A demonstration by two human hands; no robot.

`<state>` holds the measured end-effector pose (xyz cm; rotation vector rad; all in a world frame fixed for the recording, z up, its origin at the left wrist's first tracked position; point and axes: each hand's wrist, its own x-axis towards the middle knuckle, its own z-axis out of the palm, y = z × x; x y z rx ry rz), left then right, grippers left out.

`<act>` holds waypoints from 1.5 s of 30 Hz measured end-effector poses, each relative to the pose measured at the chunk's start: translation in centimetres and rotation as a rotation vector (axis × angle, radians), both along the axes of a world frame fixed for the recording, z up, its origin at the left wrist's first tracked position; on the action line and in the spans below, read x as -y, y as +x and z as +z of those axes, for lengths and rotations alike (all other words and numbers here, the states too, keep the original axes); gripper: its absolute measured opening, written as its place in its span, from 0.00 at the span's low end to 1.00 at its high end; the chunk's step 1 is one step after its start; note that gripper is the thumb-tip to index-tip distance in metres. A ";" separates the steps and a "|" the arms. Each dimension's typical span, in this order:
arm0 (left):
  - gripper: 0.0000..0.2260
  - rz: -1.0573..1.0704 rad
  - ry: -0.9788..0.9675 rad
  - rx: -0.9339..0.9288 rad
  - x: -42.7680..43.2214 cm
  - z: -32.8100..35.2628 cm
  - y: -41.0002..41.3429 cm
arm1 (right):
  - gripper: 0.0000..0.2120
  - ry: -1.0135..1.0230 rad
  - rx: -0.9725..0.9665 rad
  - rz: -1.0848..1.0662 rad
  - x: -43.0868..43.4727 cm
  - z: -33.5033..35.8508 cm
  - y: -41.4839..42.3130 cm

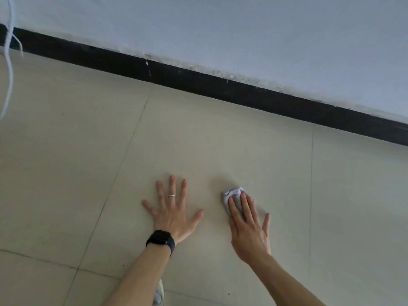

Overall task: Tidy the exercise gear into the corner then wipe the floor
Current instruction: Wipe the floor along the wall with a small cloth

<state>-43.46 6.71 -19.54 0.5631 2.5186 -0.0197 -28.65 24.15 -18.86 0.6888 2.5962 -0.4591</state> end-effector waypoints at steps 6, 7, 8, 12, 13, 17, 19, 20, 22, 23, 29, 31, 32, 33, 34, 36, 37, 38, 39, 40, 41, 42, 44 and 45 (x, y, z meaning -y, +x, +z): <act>0.54 0.074 -0.015 0.079 -1.0 -0.7 1.6 | 0.27 0.061 -0.001 -0.049 0.0 -1.2 7.1; 0.55 0.076 -0.011 0.072 -1.1 -0.6 1.6 | 0.28 0.078 -0.010 -0.043 -0.2 -1.3 7.1; 0.56 0.068 -0.014 0.064 -1.4 -0.6 1.9 | 0.28 0.091 -0.016 -0.051 -0.3 -1.4 7.1; 0.58 0.038 -0.006 0.037 -1.3 -0.8 2.4 | 0.28 0.125 -0.042 -0.033 -0.3 -1.9 7.4; 0.58 0.017 -0.008 0.024 -1.2 -0.9 2.4 | 0.27 0.121 -0.053 -0.032 -0.2 -2.0 7.6; 0.53 -0.006 -0.001 -0.088 -1.2 -1.5 2.4 | 0.26 0.161 -0.132 -0.023 -0.1 -2.8 7.7; 0.51 -0.028 0.024 -0.126 -1.9 -2.1 2.0 | 0.26 0.187 -0.179 -0.028 -0.7 -3.2 7.4; 0.51 -0.022 0.017 -0.115 -2.0 -2.3 1.9 | 0.26 0.204 -0.209 -0.017 -0.8 -3.5 7.3; 0.51 -0.019 -0.002 -0.092 -2.1 -2.0 2.1 | 0.28 0.212 -0.234 0.011 -0.6 -3.5 7.6; 0.51 -0.021 -0.016 -0.084 -2.1 -2.0 2.2 | 0.28 0.218 -0.248 0.014 -0.6 -3.5 7.7; 0.52 -0.063 -0.070 -0.039 -1.7 -1.7 1.7 | 0.25 0.204 -0.225 0.007 -0.6 -3.4 6.9; 0.53 -0.066 -0.092 0.008 -1.5 -1.4 1.5 | 0.24 0.206 -0.207 0.020 -0.3 -2.9 7.0; 0.53 -0.061 -0.127 0.030 -1.7 -1.2 1.1 | 0.24 0.194 -0.187 0.020 -0.6 -2.3 6.5; 0.52 -0.053 -0.179 0.062 -2.0 -0.8 0.9 | 0.27 0.153 -0.152 0.006 -1.0 -1.2 5.9; 0.52 -0.043 -0.244 0.103 -2.4 -0.2 0.4 | 0.31 0.085 -0.095 -0.016 -1.5 0.0 5.0; 0.48 -0.072 -0.365 0.154 -3.6 1.6 -0.4 | 0.33 -0.051 0.093 -0.093 -2.1 2.9 3.3; 0.43 -0.150 -0.402 0.157 -4.4 2.8 -0.9 | 0.31 -0.097 0.200 -0.153 -2.4 4.3 2.7; 0.37 -0.251 -0.418 0.148 -5.1 4.7 -1.0 | 0.28 -0.128 0.270 -0.206 -2.8 6.3 2.9; 0.32 -0.376 -0.432 0.143 -5.7 6.7 -0.8 | 0.24 -0.155 0.301 -0.245 -3.1 8.2 3.4; 0.29 -0.486 -0.440 0.139 -6.1 8.9 -0.1 | 0.20 -0.182 0.315 -0.281 -3.5 10.3 4.6; 0.26 -0.558 -0.429 0.137 -6.5 11.4 0.9 | 0.17 -0.196 0.324 -0.308 -3.8 12.5 6.2; 0.23 -0.597 -0.417 0.143 -6.7 13.7 2.1 | 0.17 -0.196 0.323 -0.338 -3.9 14.6 7.8; 0.22 -0.641 -0.410 0.170 -6.3 19.6 4.7 | 0.16 -0.195 0.300 -0.428 -3.7 20.2 11.2; 0.22 -0.655 -0.412 0.178 -6.4 22.8 5.7 | 0.16 -0.193 0.269 -0.486 -3.6 23.5 12.7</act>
